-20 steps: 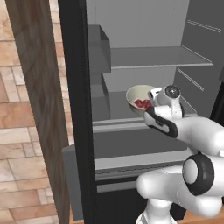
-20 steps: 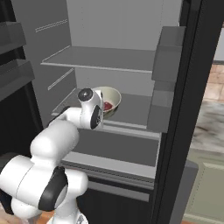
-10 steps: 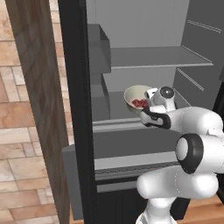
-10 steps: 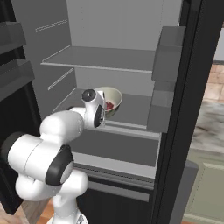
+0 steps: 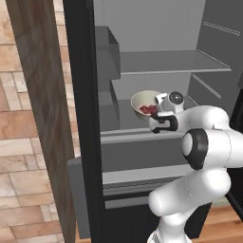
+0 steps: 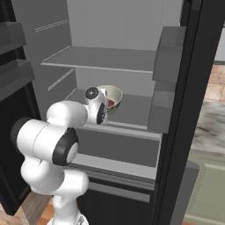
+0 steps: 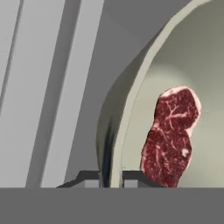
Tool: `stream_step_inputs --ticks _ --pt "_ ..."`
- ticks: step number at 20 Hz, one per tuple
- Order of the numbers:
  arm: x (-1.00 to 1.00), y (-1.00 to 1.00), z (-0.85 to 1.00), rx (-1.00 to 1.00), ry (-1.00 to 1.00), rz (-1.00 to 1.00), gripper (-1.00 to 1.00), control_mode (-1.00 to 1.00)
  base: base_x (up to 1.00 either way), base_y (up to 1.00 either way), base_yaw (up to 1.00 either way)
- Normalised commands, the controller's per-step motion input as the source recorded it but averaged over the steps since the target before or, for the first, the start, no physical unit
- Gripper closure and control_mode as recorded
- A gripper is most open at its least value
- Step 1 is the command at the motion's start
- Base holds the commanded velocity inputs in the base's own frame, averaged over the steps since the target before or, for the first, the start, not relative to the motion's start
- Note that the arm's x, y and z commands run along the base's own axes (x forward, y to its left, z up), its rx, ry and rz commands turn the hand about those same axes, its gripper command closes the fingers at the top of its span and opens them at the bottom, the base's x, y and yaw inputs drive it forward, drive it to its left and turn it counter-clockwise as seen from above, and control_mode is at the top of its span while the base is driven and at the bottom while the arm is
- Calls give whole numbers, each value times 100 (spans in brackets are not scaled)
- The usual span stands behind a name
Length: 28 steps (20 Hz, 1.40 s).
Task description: Place one of the steaks on the plate and the other in the bowl. Then place the bowl in the fridge.
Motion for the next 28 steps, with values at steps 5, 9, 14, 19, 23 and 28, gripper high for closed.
stream_step_inputs --ticks 5,9,14,19,23,28 --pt "28 0 -6 0 -4 0 -100 -100 0 0 0" --pt "0 0 0 1 -15 0 -100 -100 0 0 0" --pt "-4 0 0 3 -35 0 -100 -100 0 0 0" --pt "-40 0 6 1 -48 0 -100 -100 0 0 0" --pt "-78 0 53 0 -26 0 -100 -100 0 0 0" --pt "-97 0 99 2 -8 0 -100 -100 0 0 0"
